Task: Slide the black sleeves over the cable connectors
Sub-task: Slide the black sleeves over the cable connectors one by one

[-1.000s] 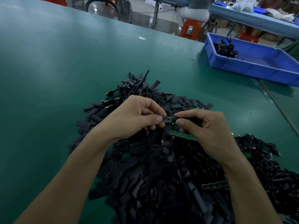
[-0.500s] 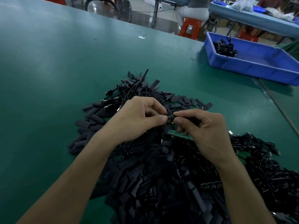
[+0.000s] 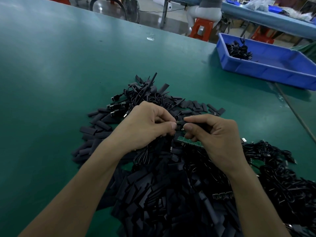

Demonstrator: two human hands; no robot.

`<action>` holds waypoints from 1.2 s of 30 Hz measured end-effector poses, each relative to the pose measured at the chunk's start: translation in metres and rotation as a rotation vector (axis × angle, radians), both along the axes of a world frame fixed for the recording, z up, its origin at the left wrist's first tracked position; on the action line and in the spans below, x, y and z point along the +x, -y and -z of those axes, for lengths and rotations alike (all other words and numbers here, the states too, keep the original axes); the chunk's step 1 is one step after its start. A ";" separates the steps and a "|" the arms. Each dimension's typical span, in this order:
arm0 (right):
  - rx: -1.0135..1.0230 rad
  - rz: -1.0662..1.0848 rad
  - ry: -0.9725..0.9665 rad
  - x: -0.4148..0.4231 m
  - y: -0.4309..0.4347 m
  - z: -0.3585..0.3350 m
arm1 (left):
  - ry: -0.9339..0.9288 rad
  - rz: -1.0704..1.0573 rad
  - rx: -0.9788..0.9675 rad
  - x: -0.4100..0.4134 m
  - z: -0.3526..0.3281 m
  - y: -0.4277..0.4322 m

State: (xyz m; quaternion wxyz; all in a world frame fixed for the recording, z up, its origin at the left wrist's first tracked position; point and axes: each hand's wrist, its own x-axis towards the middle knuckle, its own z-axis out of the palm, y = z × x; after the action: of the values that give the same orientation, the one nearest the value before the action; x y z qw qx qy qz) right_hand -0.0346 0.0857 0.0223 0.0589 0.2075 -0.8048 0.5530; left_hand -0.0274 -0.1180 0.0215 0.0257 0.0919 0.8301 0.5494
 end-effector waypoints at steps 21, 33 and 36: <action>-0.172 0.278 -0.019 0.001 0.006 0.006 | -0.017 -0.017 0.060 0.000 0.002 -0.007; -0.174 0.237 -0.011 0.005 0.012 0.007 | -0.052 -0.012 0.106 0.004 0.005 -0.019; -0.183 0.203 -0.005 0.004 0.011 0.006 | -0.027 -0.016 0.129 0.005 0.005 -0.021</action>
State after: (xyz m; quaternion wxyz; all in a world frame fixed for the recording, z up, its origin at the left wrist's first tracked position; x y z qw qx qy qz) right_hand -0.0303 0.0745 0.0162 0.1351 0.1199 -0.7678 0.6148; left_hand -0.0222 -0.0970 0.0165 0.0041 0.0941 0.7939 0.6007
